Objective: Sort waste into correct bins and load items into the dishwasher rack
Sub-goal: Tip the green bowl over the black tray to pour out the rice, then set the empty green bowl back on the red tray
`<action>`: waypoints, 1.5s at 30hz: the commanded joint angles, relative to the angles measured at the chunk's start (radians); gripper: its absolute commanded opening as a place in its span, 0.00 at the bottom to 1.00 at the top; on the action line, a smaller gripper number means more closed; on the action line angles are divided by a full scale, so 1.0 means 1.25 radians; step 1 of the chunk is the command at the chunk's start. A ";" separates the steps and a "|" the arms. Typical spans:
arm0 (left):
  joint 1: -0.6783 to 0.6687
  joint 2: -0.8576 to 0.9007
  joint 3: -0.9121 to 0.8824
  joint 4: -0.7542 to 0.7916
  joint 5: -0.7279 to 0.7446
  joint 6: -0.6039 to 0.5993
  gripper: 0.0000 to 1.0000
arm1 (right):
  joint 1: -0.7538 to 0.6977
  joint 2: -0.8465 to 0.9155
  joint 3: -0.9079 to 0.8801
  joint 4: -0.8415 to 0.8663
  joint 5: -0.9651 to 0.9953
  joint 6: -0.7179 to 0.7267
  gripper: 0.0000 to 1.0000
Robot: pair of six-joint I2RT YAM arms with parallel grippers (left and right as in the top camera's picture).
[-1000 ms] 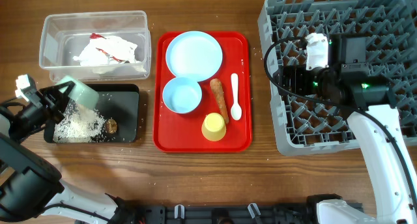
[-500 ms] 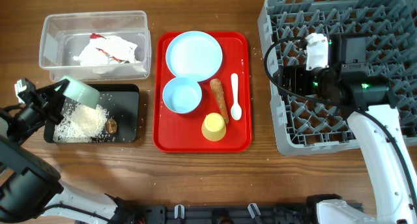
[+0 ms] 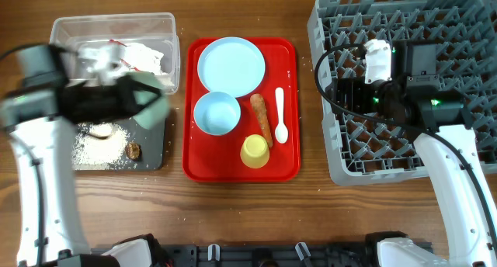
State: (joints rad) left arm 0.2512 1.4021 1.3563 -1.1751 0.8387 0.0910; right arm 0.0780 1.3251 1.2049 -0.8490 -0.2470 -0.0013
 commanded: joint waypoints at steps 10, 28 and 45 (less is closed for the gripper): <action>-0.643 0.308 -0.014 0.033 -0.667 -0.320 0.04 | 0.002 0.058 0.008 -0.013 -0.014 0.009 1.00; -0.694 0.374 0.099 -0.028 -0.664 -0.330 0.68 | 0.003 0.077 0.008 0.016 -0.051 0.024 1.00; -0.359 0.344 0.226 -0.049 -0.556 -0.424 0.84 | 0.314 0.077 0.009 0.050 0.052 0.133 0.92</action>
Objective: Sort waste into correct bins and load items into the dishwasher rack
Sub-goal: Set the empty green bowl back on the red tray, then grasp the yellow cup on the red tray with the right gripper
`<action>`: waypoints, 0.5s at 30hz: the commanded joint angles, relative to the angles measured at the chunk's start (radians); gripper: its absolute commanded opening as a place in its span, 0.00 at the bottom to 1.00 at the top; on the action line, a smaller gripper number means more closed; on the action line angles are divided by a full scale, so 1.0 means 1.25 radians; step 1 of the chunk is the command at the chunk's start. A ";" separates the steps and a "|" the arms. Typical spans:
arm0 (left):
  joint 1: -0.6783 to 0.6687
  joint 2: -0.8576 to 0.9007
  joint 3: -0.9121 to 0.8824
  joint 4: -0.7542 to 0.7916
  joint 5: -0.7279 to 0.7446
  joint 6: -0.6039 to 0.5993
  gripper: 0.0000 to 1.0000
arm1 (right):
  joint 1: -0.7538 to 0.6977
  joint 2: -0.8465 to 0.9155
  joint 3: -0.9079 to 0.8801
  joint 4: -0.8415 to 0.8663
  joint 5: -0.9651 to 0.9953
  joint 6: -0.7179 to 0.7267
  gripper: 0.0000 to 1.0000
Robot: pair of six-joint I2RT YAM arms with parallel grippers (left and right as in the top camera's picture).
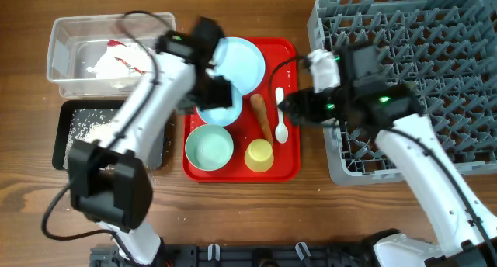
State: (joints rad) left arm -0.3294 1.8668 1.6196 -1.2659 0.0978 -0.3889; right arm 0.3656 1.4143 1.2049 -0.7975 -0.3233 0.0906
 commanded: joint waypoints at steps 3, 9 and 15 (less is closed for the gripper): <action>0.210 -0.027 0.015 0.056 0.038 -0.040 0.97 | 0.209 0.028 0.009 0.012 0.231 0.077 0.91; 0.267 -0.027 0.015 0.071 0.037 -0.030 1.00 | 0.315 0.187 0.009 0.005 0.240 0.075 0.91; 0.267 -0.027 0.015 0.077 0.025 -0.027 1.00 | 0.320 0.260 0.008 -0.038 0.238 0.083 0.79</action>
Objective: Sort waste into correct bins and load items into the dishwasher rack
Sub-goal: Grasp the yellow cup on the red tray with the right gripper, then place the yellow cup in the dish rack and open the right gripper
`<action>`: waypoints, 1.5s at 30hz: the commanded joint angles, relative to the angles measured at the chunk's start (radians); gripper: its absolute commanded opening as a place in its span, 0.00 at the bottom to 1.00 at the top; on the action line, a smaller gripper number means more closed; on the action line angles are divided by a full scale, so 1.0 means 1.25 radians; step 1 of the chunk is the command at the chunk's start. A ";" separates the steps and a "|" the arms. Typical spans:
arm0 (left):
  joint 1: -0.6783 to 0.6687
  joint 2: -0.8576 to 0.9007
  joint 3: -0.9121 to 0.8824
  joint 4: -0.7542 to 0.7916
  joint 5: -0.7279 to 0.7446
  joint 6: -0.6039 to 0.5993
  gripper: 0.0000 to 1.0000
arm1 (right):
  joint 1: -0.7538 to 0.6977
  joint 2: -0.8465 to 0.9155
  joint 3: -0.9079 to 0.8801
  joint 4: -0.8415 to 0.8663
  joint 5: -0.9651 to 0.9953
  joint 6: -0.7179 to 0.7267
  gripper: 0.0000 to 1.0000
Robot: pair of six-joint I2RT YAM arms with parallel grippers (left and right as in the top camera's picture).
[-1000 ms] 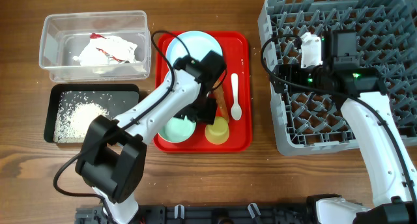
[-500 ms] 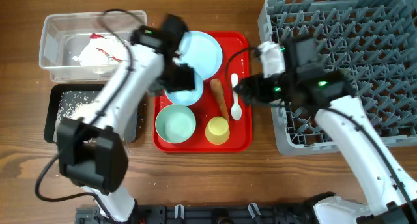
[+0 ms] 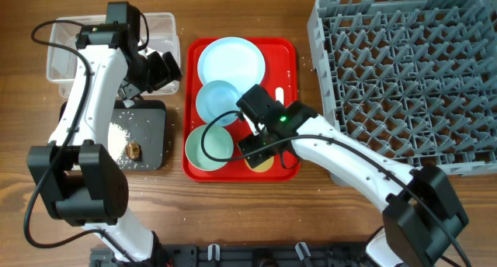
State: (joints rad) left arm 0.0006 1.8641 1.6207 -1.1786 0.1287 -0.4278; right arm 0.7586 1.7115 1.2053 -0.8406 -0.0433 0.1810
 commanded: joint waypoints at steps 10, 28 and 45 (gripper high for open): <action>0.003 -0.025 0.014 0.019 0.000 0.004 1.00 | 0.000 0.054 0.023 -0.039 0.013 0.026 0.54; 0.003 -0.025 0.014 0.041 0.000 0.004 1.00 | -0.593 -0.126 0.290 -0.534 0.034 -0.059 0.54; 0.003 -0.025 0.014 0.052 0.001 0.003 1.00 | -0.544 -0.126 0.377 -0.338 -0.058 -0.053 1.00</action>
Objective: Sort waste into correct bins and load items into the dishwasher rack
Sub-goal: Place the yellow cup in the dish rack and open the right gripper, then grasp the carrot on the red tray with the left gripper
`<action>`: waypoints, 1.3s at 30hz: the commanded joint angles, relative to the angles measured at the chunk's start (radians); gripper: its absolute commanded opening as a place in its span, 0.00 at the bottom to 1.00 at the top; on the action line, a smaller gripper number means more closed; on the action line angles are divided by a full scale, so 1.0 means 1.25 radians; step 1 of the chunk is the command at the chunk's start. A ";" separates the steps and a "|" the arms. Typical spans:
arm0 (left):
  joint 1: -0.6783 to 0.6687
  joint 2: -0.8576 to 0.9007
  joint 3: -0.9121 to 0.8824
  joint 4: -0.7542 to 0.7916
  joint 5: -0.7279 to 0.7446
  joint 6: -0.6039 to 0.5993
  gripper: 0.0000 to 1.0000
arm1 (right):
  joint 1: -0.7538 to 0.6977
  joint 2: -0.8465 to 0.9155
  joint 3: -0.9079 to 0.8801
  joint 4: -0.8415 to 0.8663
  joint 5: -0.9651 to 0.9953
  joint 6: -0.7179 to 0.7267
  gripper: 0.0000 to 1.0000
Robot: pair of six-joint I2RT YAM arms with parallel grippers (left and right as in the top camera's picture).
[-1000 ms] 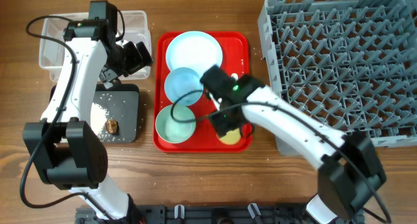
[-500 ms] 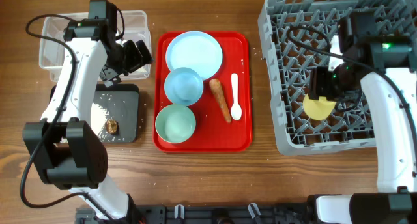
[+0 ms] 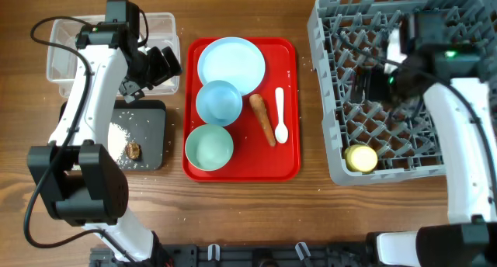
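The red tray (image 3: 291, 166) holds a light blue plate (image 3: 231, 61), a blue bowl (image 3: 218, 102), a green bowl (image 3: 210, 147), a carrot (image 3: 262, 118) and a white spoon (image 3: 280, 113). A yellow cup (image 3: 360, 157) lies in the front left corner of the grey dishwasher rack (image 3: 435, 34). My right gripper (image 3: 366, 84) hangs over the rack's left middle, apart from the cup; it is dark and its jaws are unclear. Over the right edge of the clear bin (image 3: 66, 61), my left gripper (image 3: 161, 65) is open and holds nothing.
Below the clear bin, the black bin (image 3: 151, 127) holds white crumbs and a small brown scrap (image 3: 133, 150). White wrappers lie in the clear bin. The rack fills the right side of the table. Bare wood runs along the front edge.
The yellow cup has gone from the tray's front right to the rack's front left corner. My right arm has moved from the tray to over the rack. The left arm has not moved.
First my left arm was over the bins and my right over the rack, with the yellow cup on the tray. Then both were over the tray, a green bowl at its front left. Then my left was by the clear bin, my right at the cup, which now lies in the rack.
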State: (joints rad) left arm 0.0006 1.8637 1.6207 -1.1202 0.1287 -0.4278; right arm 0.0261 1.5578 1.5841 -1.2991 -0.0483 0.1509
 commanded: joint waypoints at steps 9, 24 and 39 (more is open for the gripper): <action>-0.219 -0.025 0.014 0.051 0.024 0.024 0.99 | 0.048 0.042 0.073 0.112 -0.051 0.007 1.00; -0.528 0.233 0.014 0.225 -0.100 -0.203 0.68 | -0.084 0.042 0.073 0.022 -0.043 -0.035 1.00; -0.506 0.231 0.096 0.172 -0.035 -0.140 0.07 | -0.084 0.044 0.073 0.023 -0.043 -0.038 1.00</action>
State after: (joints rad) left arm -0.6353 2.1883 1.6588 -0.8631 0.0521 -0.6987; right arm -0.0776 1.6054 1.6688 -1.2713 -0.1078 0.1257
